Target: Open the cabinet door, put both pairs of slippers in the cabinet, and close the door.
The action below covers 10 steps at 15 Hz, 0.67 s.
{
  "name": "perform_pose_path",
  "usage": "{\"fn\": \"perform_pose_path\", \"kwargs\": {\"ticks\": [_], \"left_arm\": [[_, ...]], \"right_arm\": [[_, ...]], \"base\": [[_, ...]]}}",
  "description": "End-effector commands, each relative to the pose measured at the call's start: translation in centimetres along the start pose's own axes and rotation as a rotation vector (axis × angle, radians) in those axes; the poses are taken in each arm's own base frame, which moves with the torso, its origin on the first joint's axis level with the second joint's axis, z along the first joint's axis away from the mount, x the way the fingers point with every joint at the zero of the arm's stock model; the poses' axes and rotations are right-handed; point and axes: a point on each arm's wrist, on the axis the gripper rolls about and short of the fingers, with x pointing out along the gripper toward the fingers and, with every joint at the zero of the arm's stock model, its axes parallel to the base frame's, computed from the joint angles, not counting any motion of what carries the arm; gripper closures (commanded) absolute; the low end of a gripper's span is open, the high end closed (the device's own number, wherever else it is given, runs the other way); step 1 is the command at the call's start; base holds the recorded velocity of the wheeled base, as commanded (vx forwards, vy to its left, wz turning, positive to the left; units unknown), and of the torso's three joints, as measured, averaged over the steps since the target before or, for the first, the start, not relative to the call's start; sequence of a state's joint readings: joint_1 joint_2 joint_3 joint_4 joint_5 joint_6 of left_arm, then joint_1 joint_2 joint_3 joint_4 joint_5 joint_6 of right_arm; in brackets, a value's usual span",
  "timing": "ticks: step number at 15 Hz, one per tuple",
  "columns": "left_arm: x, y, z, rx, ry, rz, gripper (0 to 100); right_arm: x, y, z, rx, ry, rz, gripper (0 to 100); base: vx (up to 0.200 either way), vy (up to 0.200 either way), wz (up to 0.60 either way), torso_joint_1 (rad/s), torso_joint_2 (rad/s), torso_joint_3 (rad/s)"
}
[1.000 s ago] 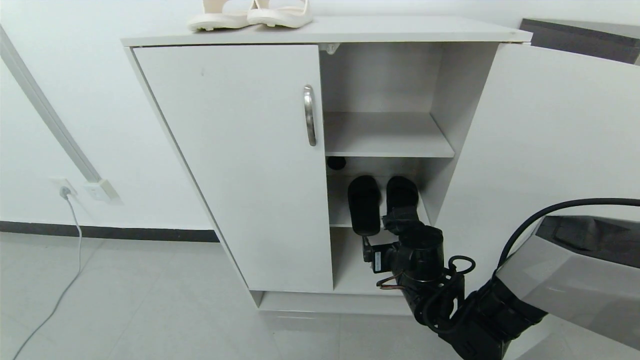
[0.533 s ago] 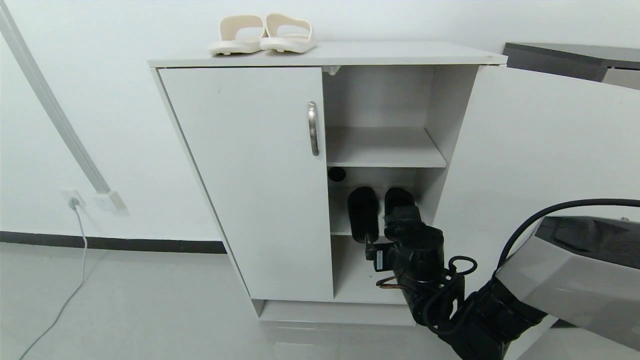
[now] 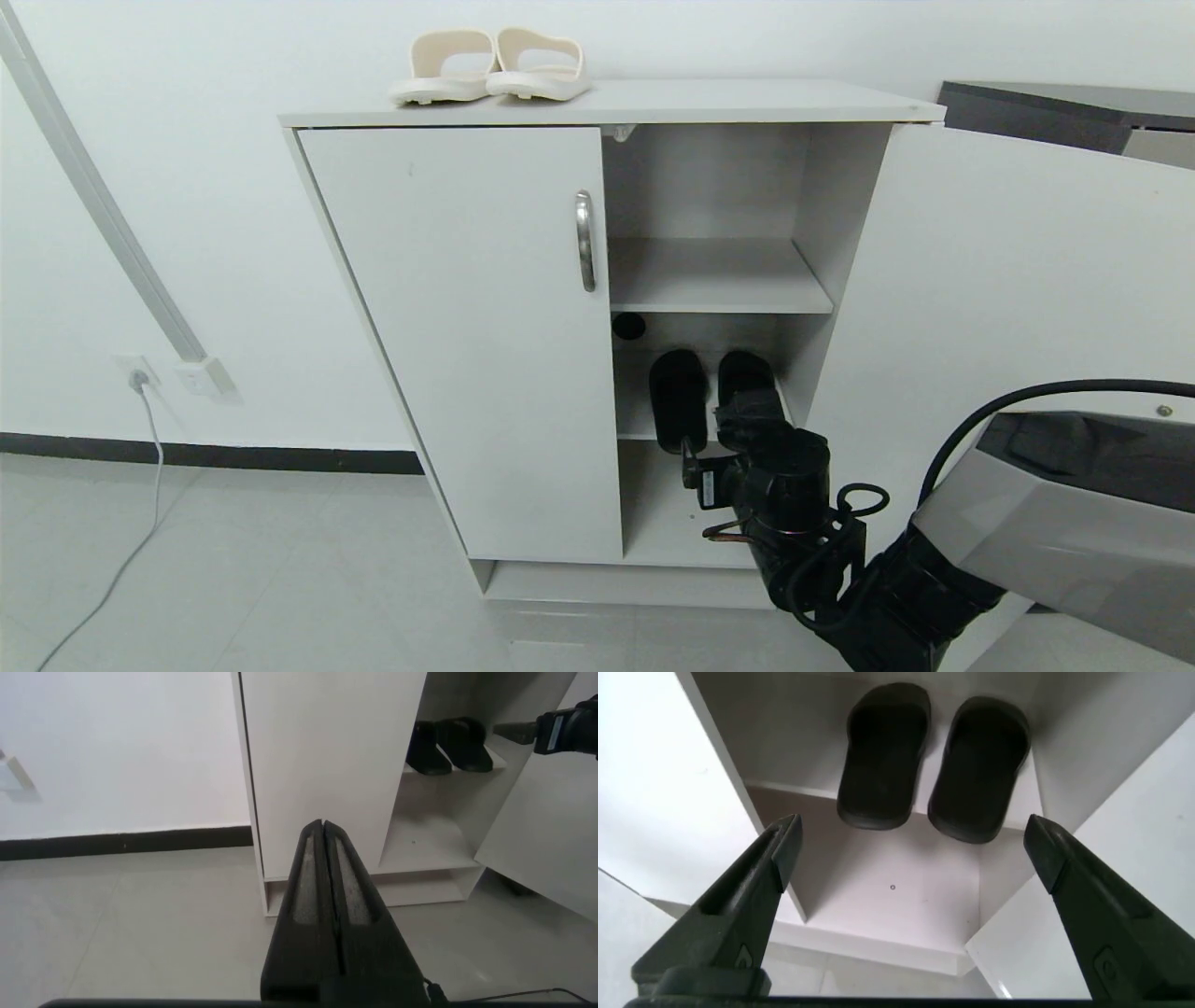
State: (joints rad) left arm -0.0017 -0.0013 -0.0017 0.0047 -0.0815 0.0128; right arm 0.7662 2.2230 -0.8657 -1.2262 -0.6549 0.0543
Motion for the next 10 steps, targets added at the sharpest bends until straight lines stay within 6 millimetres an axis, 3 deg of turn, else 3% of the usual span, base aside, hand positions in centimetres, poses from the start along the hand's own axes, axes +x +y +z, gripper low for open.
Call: {"fn": "perform_pose_path", "kwargs": {"ticks": [1, 3, 10], "left_arm": [[0.01, 0.00, 0.00, -0.001, 0.001, 0.000, 100], [0.01, 0.00, 0.00, 0.001, 0.001, -0.001, 100], [0.01, 0.00, 0.00, 0.001, 0.001, -0.001, 100]], "right_arm": [[0.11, 0.02, -0.46, -0.008, 0.008, -0.001, 0], [0.09, 0.01, -0.41, -0.009, 0.007, -0.001, 0], [0.20, -0.58, -0.62, -0.015, 0.014, -0.009, 0]], "base": [[0.000, 0.000, 0.00, 0.000, 0.00, 0.000], [0.000, 0.000, 0.00, 0.000, 0.00, 0.000], [0.000, 0.200, 0.00, 0.007, 0.00, 0.005]]}}
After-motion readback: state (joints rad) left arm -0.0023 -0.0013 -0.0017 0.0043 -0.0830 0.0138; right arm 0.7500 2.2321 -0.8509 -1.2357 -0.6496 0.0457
